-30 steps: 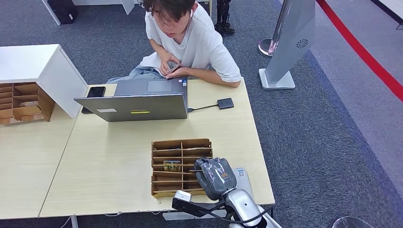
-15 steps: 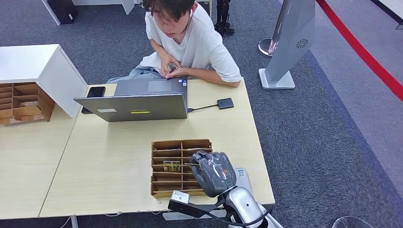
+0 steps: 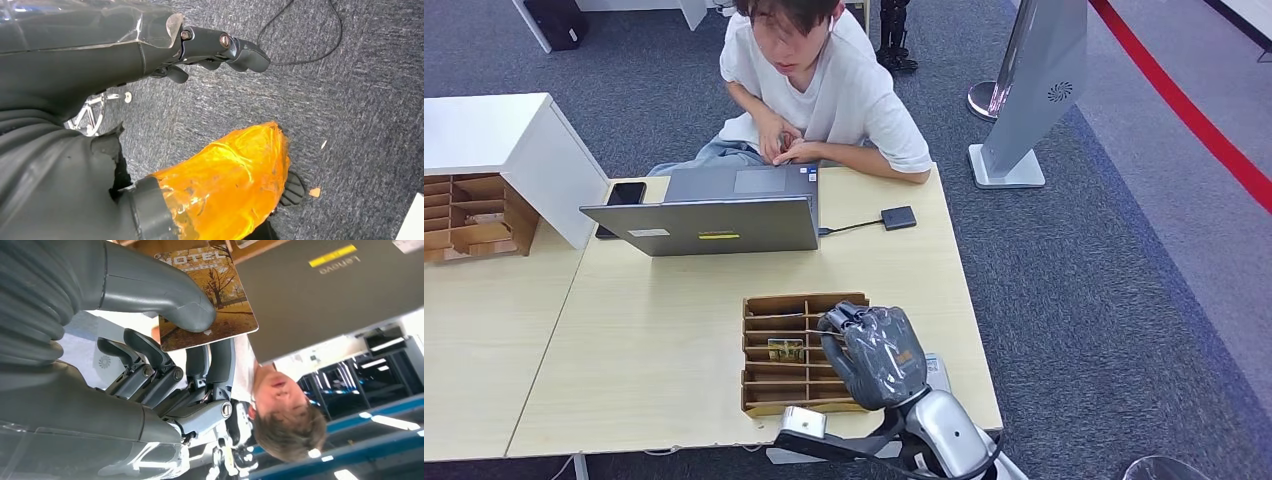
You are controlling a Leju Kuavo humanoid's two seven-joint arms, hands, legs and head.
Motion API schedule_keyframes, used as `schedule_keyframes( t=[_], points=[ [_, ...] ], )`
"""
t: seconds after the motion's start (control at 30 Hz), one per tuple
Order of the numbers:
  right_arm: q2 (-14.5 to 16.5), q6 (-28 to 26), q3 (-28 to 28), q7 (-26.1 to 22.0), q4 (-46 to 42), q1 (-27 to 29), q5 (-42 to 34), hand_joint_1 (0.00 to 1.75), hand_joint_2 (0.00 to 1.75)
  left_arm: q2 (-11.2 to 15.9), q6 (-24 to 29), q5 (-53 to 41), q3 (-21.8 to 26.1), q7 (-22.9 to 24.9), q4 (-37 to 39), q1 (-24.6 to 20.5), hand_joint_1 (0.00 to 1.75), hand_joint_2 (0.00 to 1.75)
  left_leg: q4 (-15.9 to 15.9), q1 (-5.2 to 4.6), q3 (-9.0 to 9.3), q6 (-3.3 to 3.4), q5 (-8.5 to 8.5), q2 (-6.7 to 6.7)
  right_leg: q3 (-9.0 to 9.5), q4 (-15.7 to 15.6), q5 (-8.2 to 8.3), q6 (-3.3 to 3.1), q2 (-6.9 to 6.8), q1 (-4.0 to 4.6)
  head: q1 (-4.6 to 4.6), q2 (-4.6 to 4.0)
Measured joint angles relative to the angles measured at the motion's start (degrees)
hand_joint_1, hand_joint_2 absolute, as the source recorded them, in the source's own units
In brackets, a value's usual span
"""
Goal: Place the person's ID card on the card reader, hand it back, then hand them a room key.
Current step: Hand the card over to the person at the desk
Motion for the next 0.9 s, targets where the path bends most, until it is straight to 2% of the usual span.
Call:
schedule_keyframes(
  t=[0.37, 0.9],
  points=[
    [-0.42, -2.29, 0.24, -2.13, -4.55, 0.09, -0.96, 1.75, 1.75, -0.24, 0.04, 0.63, 1.17, 0.00, -0.02, 0.09, 0.00, 0.00, 0.00, 0.00, 0.00, 0.00, 0.00, 0.00, 0.00, 0.00, 0.00, 0.00, 0.00, 0.00, 0.01, 0.00],
    [-0.79, -2.64, 0.38, -2.43, -6.32, 0.16, -1.09, 1.75, 1.75, -0.46, 0.04, 0.63, 1.75, 0.00, -0.02, 0.13, 0.00, 0.00, 0.00, 0.00, 0.00, 0.00, 0.00, 0.00, 0.00, 0.00, 0.00, 0.00, 0.00, 0.00, 0.01, 0.00]
  ],
)
